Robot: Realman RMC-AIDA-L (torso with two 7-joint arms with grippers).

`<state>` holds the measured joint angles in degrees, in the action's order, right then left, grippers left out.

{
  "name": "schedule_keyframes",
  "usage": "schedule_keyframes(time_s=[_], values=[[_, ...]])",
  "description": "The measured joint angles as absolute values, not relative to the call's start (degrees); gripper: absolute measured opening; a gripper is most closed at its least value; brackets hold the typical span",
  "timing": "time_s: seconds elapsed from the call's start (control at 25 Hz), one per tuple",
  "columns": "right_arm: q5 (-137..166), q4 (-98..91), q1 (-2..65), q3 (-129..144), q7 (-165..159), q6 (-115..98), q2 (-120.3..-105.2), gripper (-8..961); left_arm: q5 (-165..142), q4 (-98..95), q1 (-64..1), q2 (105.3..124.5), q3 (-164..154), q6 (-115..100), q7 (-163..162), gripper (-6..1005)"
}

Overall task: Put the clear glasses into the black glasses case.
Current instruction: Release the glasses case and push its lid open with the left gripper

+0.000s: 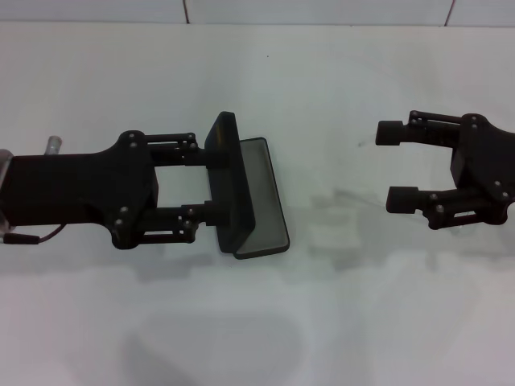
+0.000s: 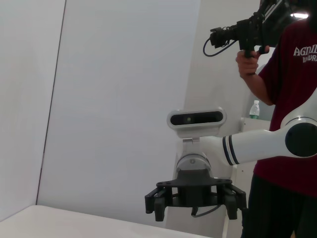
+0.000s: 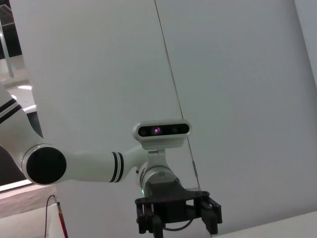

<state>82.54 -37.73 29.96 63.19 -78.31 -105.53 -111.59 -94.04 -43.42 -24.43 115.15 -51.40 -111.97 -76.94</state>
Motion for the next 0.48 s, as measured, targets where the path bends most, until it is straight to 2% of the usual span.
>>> schedule_keyframes(time_s=[0.48], values=[[82.43,-37.7,29.97,63.19,-78.31,-105.49,-111.62,883,-94.04,-43.42,-24.43,115.3,-51.33,-111.9,-76.84,665]])
